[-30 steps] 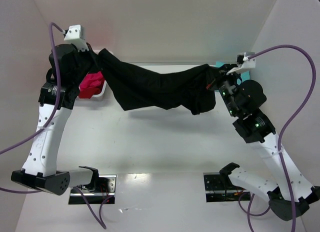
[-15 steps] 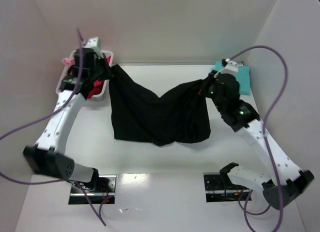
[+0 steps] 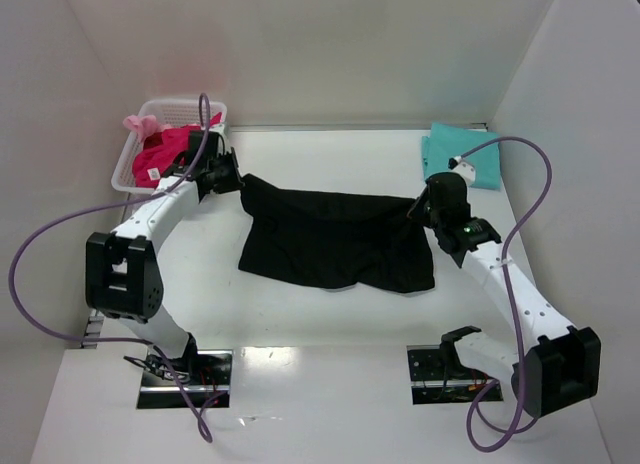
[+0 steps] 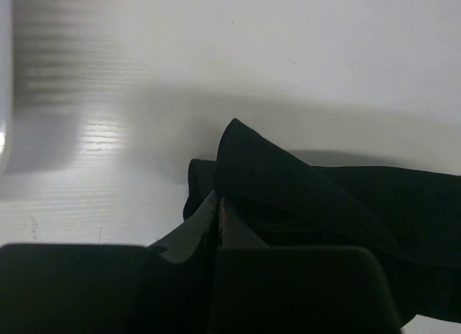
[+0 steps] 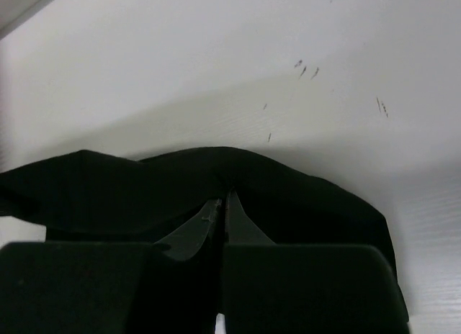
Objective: Fold and stack the t-shirts
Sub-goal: Flatten out the tshirt
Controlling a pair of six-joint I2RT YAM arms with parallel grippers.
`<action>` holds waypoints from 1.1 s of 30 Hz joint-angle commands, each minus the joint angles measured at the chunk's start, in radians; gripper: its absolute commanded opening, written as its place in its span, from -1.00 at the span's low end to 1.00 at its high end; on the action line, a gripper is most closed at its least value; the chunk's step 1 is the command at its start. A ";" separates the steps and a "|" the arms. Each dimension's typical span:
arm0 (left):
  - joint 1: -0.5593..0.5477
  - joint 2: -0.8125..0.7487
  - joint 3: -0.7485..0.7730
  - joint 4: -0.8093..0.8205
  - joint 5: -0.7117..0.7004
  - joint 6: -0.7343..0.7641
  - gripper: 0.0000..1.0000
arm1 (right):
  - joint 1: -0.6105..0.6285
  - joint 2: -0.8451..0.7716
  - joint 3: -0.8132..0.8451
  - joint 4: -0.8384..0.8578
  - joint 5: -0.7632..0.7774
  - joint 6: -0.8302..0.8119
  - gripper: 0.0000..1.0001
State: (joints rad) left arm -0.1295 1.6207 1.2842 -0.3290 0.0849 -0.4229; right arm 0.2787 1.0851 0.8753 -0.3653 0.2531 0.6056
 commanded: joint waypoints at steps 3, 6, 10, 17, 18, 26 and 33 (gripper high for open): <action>0.007 0.093 -0.033 0.102 0.073 0.004 -0.87 | -0.003 0.015 -0.052 0.088 -0.002 0.014 -0.99; 0.007 0.122 -0.023 0.111 0.113 0.004 -0.26 | -0.003 0.061 -0.052 0.088 -0.002 0.014 -0.99; 0.007 0.160 -0.023 0.157 0.183 0.064 0.08 | -0.003 0.084 -0.052 0.111 -0.002 0.014 -0.99; 0.007 0.208 -0.026 0.111 0.265 0.136 0.57 | -0.003 0.127 -0.030 0.111 0.008 -0.015 -0.99; 0.007 0.208 -0.026 0.111 0.265 0.136 0.57 | -0.003 0.127 -0.019 0.111 0.008 -0.015 -0.99; 0.007 0.208 -0.095 0.068 0.243 0.147 0.57 | -0.003 0.148 -0.010 0.111 0.017 -0.035 -0.99; 0.007 0.189 -0.138 0.090 0.302 0.156 0.23 | -0.003 0.157 -0.001 0.111 0.026 -0.055 -0.99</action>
State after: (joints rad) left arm -0.1276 1.8275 1.1507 -0.2630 0.3279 -0.2893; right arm 0.2787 1.2354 0.8307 -0.2993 0.2508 0.5728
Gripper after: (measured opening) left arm 0.646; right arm 0.009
